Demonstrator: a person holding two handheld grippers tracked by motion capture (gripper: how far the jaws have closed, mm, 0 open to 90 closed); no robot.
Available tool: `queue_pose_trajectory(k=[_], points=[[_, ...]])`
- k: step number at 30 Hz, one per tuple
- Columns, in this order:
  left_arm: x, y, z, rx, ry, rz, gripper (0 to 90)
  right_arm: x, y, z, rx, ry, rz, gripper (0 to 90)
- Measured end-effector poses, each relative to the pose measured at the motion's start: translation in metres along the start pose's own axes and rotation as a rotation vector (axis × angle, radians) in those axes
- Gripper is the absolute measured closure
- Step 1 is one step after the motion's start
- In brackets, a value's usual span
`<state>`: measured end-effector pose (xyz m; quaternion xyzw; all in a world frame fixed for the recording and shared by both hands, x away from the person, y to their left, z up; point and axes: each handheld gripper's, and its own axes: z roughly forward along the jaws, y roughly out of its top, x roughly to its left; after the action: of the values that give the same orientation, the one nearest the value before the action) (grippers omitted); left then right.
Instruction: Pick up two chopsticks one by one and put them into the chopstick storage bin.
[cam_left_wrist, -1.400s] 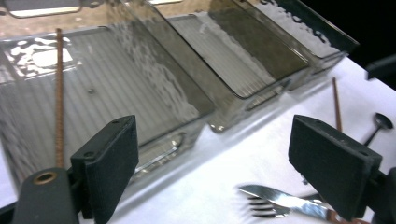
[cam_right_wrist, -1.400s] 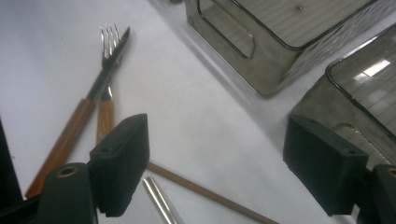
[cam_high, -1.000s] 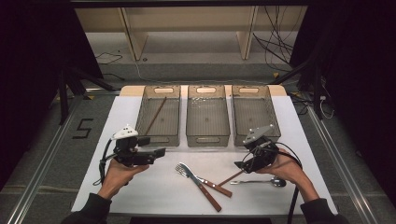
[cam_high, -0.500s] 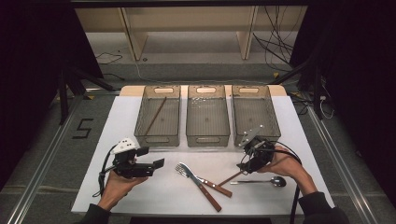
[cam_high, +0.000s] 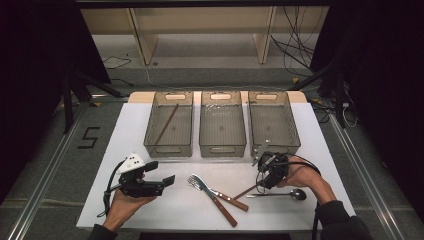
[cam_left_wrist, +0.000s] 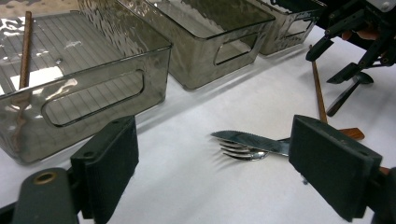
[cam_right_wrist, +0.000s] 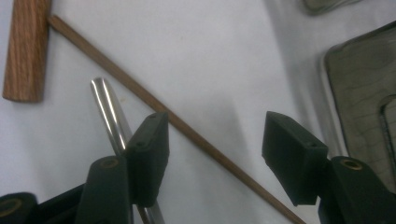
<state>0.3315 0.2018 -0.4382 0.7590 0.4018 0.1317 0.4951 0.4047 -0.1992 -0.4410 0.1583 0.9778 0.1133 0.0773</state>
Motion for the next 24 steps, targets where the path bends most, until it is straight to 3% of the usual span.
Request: queue_pose_trajectory(k=[11,24], points=[[-0.001,-0.003,-0.001,0.011,-0.003,0.006,15.7,0.002,0.004,0.010,0.083,0.018,-0.092,53.1],[-0.003,-0.004,0.001,0.015,-0.008,0.009,15.7,0.001,0.008,0.015,0.118,0.055,-0.113,61.2]])
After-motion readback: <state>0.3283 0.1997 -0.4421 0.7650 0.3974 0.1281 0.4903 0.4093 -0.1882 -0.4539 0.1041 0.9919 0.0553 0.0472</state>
